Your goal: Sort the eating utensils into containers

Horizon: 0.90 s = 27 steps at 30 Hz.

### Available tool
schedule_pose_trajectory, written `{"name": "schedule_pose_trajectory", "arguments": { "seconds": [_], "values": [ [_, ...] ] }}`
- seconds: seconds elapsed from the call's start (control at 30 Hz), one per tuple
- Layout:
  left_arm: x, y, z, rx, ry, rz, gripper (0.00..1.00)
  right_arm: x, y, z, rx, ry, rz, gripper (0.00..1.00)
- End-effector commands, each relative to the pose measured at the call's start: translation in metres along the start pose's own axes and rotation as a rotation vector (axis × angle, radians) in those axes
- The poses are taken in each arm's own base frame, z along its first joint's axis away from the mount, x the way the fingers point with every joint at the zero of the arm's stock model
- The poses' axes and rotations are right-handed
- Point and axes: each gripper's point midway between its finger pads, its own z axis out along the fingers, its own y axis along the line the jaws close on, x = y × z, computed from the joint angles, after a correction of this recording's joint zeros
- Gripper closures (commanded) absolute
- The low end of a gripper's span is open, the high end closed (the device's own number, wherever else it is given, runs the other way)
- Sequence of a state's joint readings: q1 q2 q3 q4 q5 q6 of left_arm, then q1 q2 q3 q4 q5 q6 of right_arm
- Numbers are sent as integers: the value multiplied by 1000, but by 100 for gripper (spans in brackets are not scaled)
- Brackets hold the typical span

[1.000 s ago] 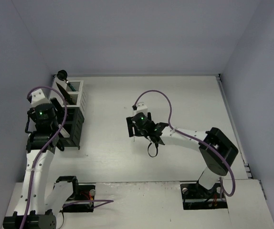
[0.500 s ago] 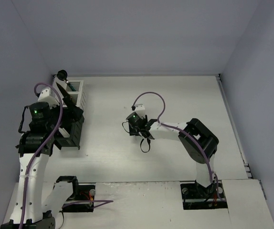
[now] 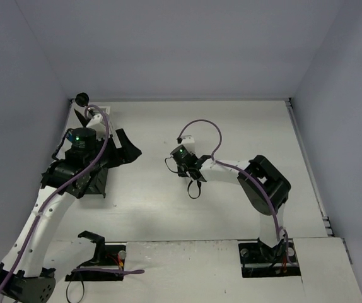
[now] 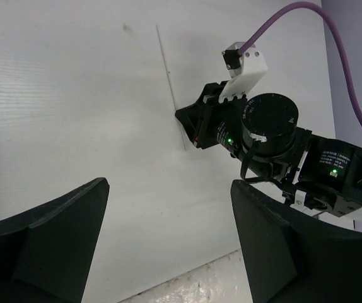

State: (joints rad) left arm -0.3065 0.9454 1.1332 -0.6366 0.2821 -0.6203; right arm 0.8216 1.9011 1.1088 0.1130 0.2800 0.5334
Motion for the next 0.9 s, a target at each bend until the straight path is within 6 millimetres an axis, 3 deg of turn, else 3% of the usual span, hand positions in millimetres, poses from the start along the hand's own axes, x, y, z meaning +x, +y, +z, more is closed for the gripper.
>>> {"name": "schedule_pose_trajectory", "arguments": {
  "seconds": [0.0, 0.1, 0.3, 0.43, 0.67, 0.87],
  "values": [
    [-34, -44, -2, 125, -112, -13, 24, -50, 21, -62, -144, -166, -61, 100],
    [-42, -60, 0, 159, -125, -20, 20, -70, 34, -111, -274, -276, -93, 100],
    [-53, -91, 4, 235, -163, -33, 17, -86, 55, -188, -473, -423, -155, 100],
    [-59, -108, 4, 261, -193, -19, 17, -92, 65, -223, -570, -484, -169, 100],
    [-63, -119, 7, 257, -227, -8, 17, -101, 69, -254, -653, -545, -169, 100],
    [-60, -122, 17, 239, -224, 4, 18, -104, 73, -262, -685, -561, -163, 100]
  ]
}}
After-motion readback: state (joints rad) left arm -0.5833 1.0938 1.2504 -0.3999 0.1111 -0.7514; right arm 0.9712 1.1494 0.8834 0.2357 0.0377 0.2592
